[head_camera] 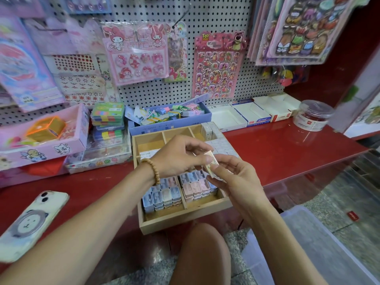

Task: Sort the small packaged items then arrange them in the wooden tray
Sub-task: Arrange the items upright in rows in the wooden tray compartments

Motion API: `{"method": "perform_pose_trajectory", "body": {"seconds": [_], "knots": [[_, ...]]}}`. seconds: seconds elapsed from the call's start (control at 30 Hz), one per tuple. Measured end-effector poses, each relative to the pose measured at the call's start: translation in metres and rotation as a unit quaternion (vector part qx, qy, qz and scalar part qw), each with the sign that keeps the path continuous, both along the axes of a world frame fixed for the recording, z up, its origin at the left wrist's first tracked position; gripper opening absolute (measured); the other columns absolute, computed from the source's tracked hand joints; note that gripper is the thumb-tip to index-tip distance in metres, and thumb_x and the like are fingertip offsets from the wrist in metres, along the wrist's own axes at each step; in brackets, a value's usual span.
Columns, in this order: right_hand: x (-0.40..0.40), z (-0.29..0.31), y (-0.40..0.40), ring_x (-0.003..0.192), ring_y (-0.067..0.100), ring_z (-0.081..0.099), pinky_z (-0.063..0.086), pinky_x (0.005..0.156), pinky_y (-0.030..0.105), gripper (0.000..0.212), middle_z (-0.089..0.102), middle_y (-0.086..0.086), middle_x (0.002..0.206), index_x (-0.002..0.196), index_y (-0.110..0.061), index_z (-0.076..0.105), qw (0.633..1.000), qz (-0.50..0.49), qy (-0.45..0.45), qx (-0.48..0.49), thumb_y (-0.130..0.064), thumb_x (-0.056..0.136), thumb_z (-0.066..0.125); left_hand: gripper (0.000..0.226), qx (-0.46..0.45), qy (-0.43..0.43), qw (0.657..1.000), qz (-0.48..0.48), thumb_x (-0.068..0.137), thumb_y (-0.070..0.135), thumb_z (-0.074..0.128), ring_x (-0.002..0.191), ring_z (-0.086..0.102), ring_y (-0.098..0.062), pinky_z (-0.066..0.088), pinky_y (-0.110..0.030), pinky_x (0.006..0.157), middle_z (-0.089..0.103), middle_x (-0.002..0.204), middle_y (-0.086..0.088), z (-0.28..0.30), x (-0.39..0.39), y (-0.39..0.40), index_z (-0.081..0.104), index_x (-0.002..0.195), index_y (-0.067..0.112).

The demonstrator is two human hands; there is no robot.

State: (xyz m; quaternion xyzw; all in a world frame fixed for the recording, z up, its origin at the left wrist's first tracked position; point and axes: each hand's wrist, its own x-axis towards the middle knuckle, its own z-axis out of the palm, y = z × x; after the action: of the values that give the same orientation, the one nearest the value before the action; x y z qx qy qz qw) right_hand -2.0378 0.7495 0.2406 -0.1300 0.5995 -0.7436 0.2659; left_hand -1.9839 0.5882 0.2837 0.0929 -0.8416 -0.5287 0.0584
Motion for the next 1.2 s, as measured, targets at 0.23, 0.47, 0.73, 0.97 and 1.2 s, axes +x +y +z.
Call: {"method": "perform_pose_trajectory", "body": {"seconds": [0.23, 0.47, 0.73, 0.97, 1.2], "knots": [[0.001, 0.005, 0.003, 0.066, 0.010, 0.064, 0.054, 0.060, 0.022, 0.025, 0.067, 0.009, 0.081, 0.110, 0.001, 0.068, 0.990, 0.009, 0.129, 0.050, 0.003, 0.085, 0.073, 0.025, -0.013, -0.008, 1.000, -0.007, 0.079, 0.002, 0.076, 0.056, 0.063, -0.008, 0.054, -0.019, 0.059, 0.061, 0.083, -0.002, 0.025, 0.011, 0.003, 0.071, 0.100, 0.015], [-0.006, -0.001, 0.005, 0.074, 0.018, 0.068, 0.060, 0.076, 0.045, 0.020, 0.072, 0.003, 0.088, 0.107, -0.013, 0.072, 0.971, -0.009, 0.189, 0.148, -0.014, 0.087, 0.076, 0.016, -0.201, -0.020, 0.979, -0.006, 0.078, 0.027, 0.079, 0.069, 0.057, 0.002, 0.053, -0.027, 0.074, 0.062, 0.093, 0.011, 0.022, 0.007, -0.009, 0.073, 0.093, 0.031], [-0.037, 0.002, 0.037, 0.083, 0.017, 0.067, 0.056, 0.088, 0.051, 0.009, 0.072, -0.005, 0.086, 0.095, -0.024, 0.072, 0.964, -0.111, 0.184, 0.154, -0.017, 0.092, 0.068, 0.042, -0.445, -0.097, 0.890, 0.029, 0.088, 0.033, 0.065, 0.109, 0.054, -0.016, 0.047, -0.031, 0.084, 0.062, 0.122, 0.003, -0.003, -0.013, -0.027, 0.057, 0.129, 0.024], [-0.048, -0.002, 0.053, 0.078, 0.016, 0.066, 0.057, 0.088, 0.050, 0.011, 0.072, -0.002, 0.080, 0.093, -0.021, 0.072, 0.962, -0.130, 0.175, 0.164, -0.012, 0.092, 0.065, 0.033, -0.422, -0.090, 0.902, 0.012, 0.083, 0.030, 0.073, 0.086, 0.052, -0.012, 0.043, -0.026, 0.075, 0.057, 0.090, 0.008, -0.003, -0.023, -0.042, 0.067, 0.114, 0.019], [-0.056, -0.008, 0.048, 0.079, 0.016, 0.063, 0.056, 0.085, 0.043, 0.010, 0.071, -0.006, 0.086, 0.097, -0.024, 0.072, 0.958, -0.129, 0.189, 0.173, -0.017, 0.091, 0.066, 0.031, -0.480, -0.080, 0.874, 0.017, 0.089, 0.039, 0.064, 0.101, 0.057, -0.016, 0.049, -0.032, 0.082, 0.066, 0.111, 0.004, -0.039, -0.025, -0.043, 0.067, 0.116, 0.024]]}}
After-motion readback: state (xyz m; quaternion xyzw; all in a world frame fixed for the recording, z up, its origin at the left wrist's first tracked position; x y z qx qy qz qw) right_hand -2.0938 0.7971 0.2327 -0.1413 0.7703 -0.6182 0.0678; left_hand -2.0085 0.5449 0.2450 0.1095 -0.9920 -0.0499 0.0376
